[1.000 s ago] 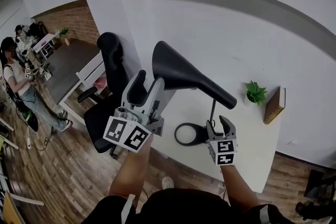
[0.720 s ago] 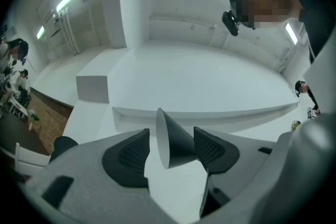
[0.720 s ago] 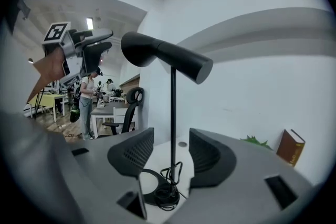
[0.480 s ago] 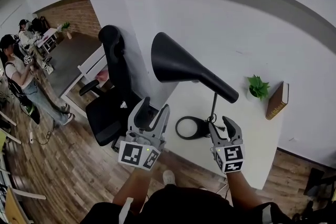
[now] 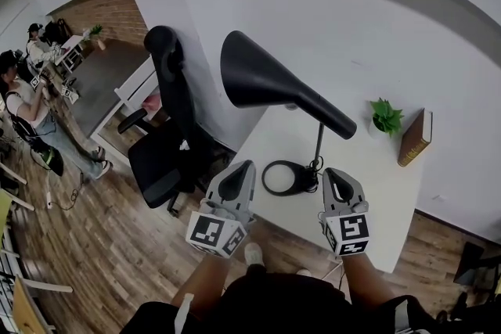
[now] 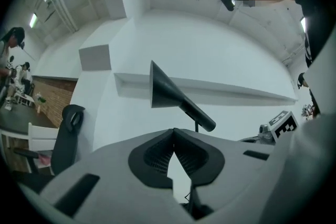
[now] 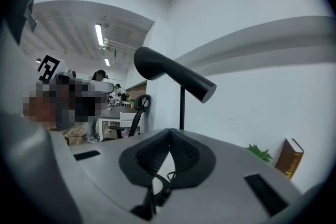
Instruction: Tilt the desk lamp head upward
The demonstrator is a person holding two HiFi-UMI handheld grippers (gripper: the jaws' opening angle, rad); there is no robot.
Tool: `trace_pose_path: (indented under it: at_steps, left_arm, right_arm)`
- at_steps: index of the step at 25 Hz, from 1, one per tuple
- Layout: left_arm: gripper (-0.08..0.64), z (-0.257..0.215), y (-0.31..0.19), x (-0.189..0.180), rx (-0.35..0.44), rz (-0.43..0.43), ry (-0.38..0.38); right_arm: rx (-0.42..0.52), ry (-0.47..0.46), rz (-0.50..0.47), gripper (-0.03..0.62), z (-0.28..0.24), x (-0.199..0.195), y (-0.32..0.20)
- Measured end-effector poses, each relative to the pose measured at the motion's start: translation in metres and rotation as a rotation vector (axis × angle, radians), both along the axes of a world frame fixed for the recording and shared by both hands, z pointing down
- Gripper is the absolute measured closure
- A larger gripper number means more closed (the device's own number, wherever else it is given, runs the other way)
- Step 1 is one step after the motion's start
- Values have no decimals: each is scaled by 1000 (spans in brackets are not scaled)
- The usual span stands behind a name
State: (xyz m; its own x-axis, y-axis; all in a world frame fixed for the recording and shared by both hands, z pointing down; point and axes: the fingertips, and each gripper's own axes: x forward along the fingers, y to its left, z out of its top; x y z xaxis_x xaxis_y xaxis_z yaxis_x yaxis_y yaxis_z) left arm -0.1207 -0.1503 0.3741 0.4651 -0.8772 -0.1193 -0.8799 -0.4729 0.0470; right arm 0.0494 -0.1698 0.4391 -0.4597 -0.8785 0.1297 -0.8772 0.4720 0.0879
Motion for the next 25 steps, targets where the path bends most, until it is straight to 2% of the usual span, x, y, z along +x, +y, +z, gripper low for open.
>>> trace_pose_path:
  at_steps: [5, 14, 25]
  left_arm:
    - [552, 10, 8, 11, -23, 28, -35]
    - [552, 17, 10, 14, -58, 42, -12]
    - [552, 22, 4, 3, -72, 12, -26]
  right_arm:
    - [-8, 42, -22, 592, 5, -5, 4]
    - [-3, 48, -21, 592, 5, -12, 2]
    - [27, 127, -30, 592, 7, -29, -3]
